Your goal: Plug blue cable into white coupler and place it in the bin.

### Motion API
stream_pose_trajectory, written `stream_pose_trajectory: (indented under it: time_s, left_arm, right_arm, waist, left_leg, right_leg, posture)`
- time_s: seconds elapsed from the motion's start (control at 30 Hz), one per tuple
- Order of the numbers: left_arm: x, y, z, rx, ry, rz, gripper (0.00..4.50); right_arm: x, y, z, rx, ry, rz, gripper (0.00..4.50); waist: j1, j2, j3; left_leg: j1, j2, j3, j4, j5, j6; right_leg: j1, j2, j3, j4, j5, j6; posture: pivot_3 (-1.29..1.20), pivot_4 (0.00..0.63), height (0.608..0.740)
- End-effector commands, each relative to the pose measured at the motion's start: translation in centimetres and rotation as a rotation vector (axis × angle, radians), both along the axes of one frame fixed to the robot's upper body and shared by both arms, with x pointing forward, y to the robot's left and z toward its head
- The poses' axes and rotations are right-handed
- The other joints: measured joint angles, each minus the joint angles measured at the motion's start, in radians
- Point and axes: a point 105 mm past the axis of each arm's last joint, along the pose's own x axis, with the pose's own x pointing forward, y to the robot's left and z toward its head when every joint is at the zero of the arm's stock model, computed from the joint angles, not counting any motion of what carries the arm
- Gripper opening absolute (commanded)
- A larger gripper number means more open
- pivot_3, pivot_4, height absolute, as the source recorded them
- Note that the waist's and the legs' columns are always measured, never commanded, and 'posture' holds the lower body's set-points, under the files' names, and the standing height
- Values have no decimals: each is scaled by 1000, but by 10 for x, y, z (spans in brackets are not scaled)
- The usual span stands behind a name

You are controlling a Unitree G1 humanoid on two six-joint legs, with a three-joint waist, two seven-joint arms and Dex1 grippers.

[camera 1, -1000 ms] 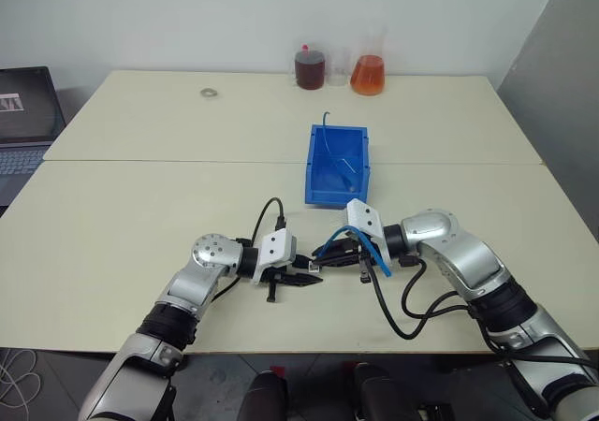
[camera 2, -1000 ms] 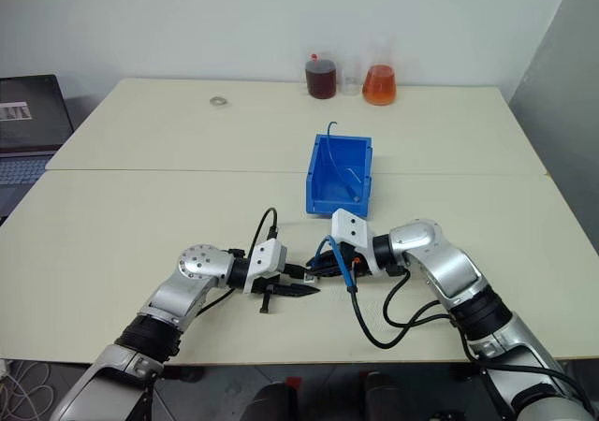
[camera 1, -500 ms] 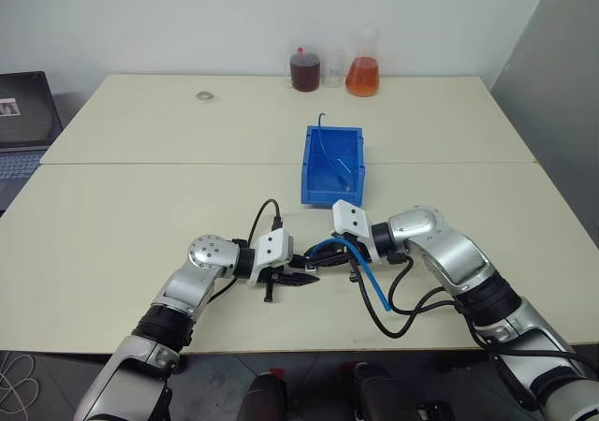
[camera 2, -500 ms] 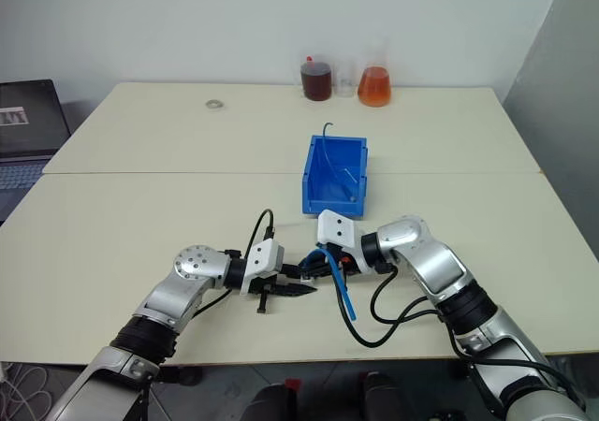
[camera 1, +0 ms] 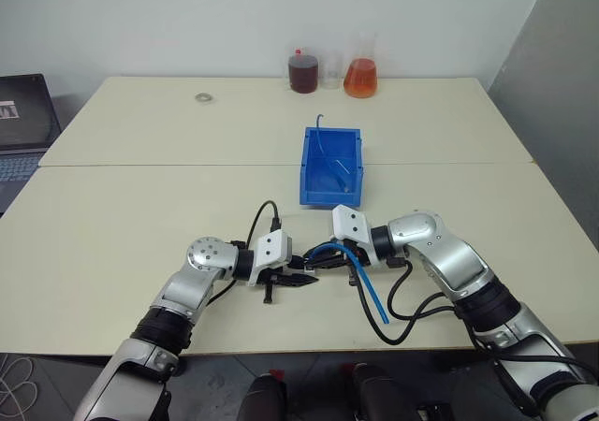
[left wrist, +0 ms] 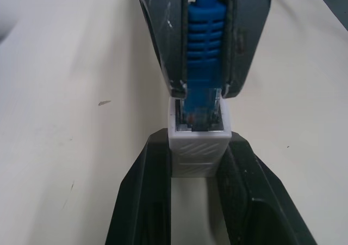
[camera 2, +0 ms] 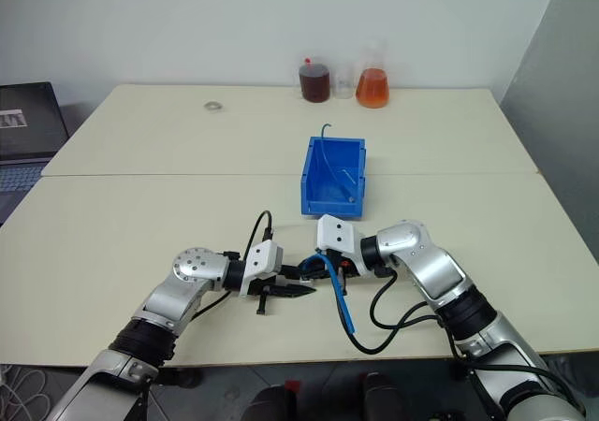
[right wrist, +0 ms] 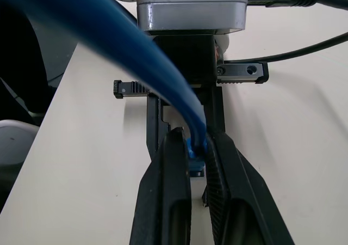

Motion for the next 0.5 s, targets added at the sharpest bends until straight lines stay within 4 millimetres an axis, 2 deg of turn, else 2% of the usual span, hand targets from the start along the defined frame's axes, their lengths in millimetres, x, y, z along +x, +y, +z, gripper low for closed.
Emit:
stream_pose_trajectory:
  time_s: [0.03,0.13,0.27,0.3,0.33,0.37,0.43,0.47,0.5]
  left_arm:
    - [1,2,3,16,-14,-2,795]
    - [1,1,3,16,-14,-3,795]
    - [1,1,4,10,-10,-2,795]
    - [0,1,6,0,8,-1,1145]
    - [-1,1,7,-9,22,-1,1145]
    - [-2,2,10,-16,32,-4,1558]
    - [-4,2,16,-32,41,-6,1935]
    - [-6,2,23,-50,50,-5,2086]
    - [-7,3,30,-67,65,-1,2421]
  right_arm:
    - [-4,-13,-46,-143,97,-37,125]
    - [-1,-14,-50,-144,112,-53,125]
    - [3,-14,-44,-116,120,-72,125]
    - [6,-14,-39,-100,120,-83,125]
    - [7,-14,-35,-86,122,-91,125]
    - [9,-15,-30,-71,123,-99,125]
    - [11,-15,-23,-50,122,-109,125]
    - [11,-15,-18,-31,126,-115,125]
    - [11,-14,-14,-14,131,-121,125]
  waist:
    - [-1,0,-2]
    - [-2,0,-7]
    - [-4,0,-9]
    - [-4,0,-9]
    - [-5,0,-9]
    - [-5,0,-9]
    - [-5,0,-9]
    - [-5,0,-9]
    - [-5,0,-9]
  left_leg:
    - [0,0,0,0,0,0]
    - [1,0,0,0,0,0]
    - [5,0,0,-1,0,0]
    - [8,0,1,-1,0,0]
    - [10,0,1,-2,0,0]
    - [11,0,0,-2,0,0]
    - [11,0,0,-2,0,0]
    - [11,0,0,-2,0,0]
    - [11,0,0,-2,0,0]
  right_leg:
    - [0,0,0,0,0,0]
    - [1,0,0,0,0,0]
    - [4,0,1,0,0,0]
    - [6,1,1,0,-1,0]
    - [9,1,1,-1,-2,1]
    - [10,1,1,-1,-4,3]
    - [10,1,1,-1,-4,3]
    - [10,1,1,-1,-4,3]
    - [10,1,1,-1,-4,3]
  posture:
    - [0,150,740]
    - [0,150,740]
    - [0,150,740]
    - [0,150,740]
    - [0,150,740]
    - [0,150,740]
    - [0,150,740]
    - [0,150,740]
    - [0,150,740]
